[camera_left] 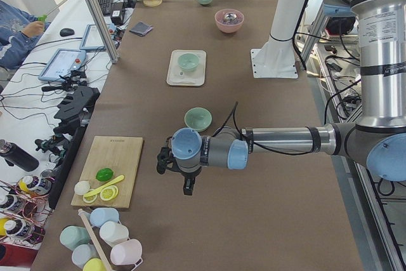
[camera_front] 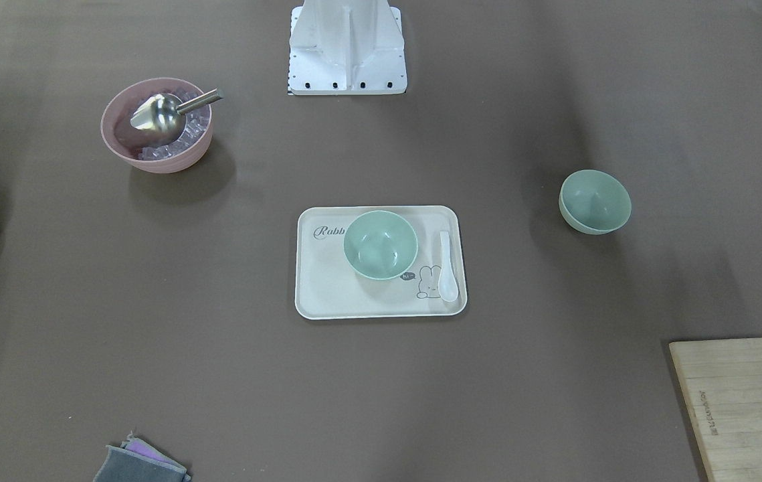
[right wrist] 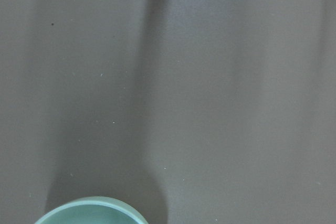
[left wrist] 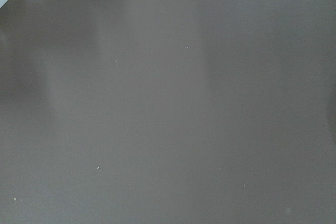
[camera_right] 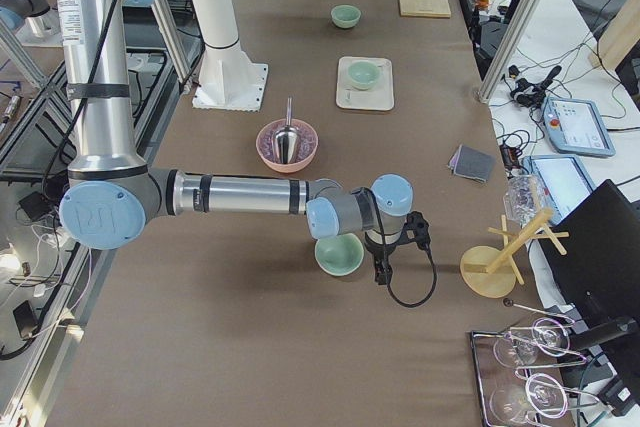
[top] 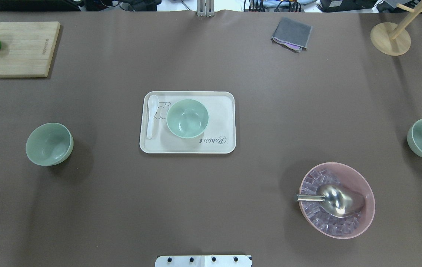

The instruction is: Stack green bowls together

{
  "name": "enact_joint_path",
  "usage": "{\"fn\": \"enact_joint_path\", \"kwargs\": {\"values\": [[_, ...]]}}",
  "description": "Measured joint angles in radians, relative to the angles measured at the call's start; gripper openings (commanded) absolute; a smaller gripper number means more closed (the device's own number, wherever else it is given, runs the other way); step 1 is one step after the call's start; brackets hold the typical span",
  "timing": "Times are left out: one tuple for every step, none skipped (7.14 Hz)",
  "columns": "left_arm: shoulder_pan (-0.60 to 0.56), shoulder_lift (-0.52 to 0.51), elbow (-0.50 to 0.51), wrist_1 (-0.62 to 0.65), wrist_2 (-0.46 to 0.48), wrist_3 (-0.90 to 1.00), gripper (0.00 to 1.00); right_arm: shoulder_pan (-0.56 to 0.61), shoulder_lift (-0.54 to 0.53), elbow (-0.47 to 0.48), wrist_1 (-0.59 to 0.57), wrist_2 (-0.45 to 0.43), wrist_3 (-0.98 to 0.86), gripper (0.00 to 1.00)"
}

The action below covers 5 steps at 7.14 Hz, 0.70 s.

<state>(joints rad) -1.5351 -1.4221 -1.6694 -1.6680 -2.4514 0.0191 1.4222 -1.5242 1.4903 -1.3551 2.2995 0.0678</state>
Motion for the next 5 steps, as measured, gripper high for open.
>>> {"fn": "enact_joint_path", "kwargs": {"values": [[-0.006, 0.002, -0.005, 0.017, 0.002, 0.001, 0.98, 0.013, 0.006, 0.003, -0.034, 0.0, 0.0, 1.0], [-0.016, 0.006, -0.006, 0.023, 0.003, 0.0, 0.98, 0.024, 0.018, 0.007, -0.091, -0.005, -0.001, 1.0], [-0.019, 0.006, -0.006, 0.023, 0.005, -0.002, 0.98, 0.029, 0.021, 0.012, -0.115, -0.012, -0.002, 1.0], [-0.02, 0.008, -0.009, 0.021, 0.009, -0.003, 0.98, 0.031, 0.021, 0.015, -0.12, -0.015, -0.002, 1.0], [-0.02, 0.006, -0.012, 0.018, 0.01, -0.004, 0.98, 0.032, 0.021, 0.019, -0.118, -0.014, -0.001, 1.0]]}}
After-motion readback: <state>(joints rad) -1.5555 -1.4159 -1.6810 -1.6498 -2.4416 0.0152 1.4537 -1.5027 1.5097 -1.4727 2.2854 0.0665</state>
